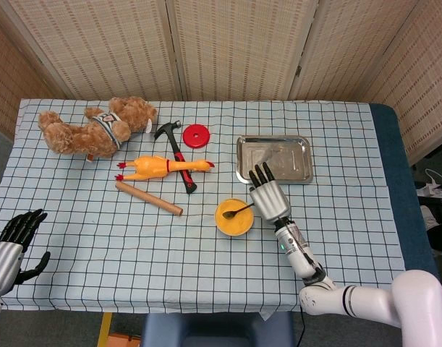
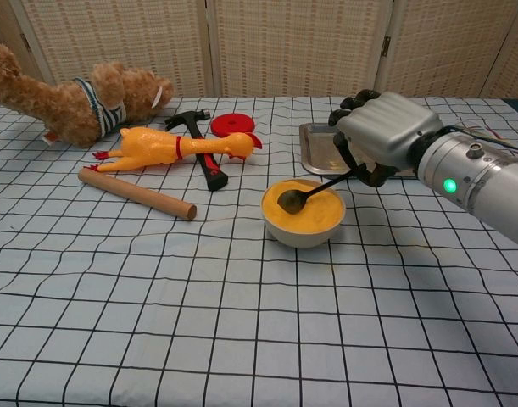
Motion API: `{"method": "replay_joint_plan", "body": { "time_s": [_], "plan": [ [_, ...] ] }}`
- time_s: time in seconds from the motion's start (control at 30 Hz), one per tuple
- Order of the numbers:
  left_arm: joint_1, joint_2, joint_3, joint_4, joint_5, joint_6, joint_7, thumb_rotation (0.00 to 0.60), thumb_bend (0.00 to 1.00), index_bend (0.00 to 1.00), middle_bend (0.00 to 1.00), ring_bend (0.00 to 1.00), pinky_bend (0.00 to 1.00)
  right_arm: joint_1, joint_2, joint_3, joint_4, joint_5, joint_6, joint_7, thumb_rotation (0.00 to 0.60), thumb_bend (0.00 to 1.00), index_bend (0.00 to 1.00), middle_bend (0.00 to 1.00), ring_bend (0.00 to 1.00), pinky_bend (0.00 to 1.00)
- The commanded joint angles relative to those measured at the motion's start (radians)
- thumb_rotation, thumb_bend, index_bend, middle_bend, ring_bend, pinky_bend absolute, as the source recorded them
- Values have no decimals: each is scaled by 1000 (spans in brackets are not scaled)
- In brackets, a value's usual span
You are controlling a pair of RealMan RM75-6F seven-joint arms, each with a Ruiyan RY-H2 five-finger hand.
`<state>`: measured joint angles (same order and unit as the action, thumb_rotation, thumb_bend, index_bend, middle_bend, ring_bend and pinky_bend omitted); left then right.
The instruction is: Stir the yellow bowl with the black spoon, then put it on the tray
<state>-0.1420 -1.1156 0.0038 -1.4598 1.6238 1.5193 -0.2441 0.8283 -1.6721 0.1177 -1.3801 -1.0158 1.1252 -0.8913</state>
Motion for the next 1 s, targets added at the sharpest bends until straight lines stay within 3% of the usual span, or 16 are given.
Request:
{"method": "replay_joint_plan", "body": {
  "time_s": [0.03,0.23,0.53,0.77,1.0],
  "plan": [
    [0,-1,1,-2,1,-2,4,600,423,0,0,0,72,-16,41,-1,-48,-21,-15,44,600,544,807,127,0,0],
    [0,-2,2,-4,2,-2,11,600,423,0,0,0,73,-26,60,8,-55,-48,-3,75,600,544,809,132,0,0],
    [-5,-4,1,0,-2,-11,11,600,424,0,0,0,73,-17,0,34,67,-56,-6,91,600,544,814,140,0,6],
    [-5,-5,0,1,-3,-13,11,600,424,0,0,0,73,-11,-40,19,133,-81,-35,95,600,544,816,141,0,10],
    [-6,-4,2,-2,1,-12,11,600,424,0,0,0,73,-21,-23,-3,108,-80,-68,92,600,547,834,142,0,11]
  ]
}}
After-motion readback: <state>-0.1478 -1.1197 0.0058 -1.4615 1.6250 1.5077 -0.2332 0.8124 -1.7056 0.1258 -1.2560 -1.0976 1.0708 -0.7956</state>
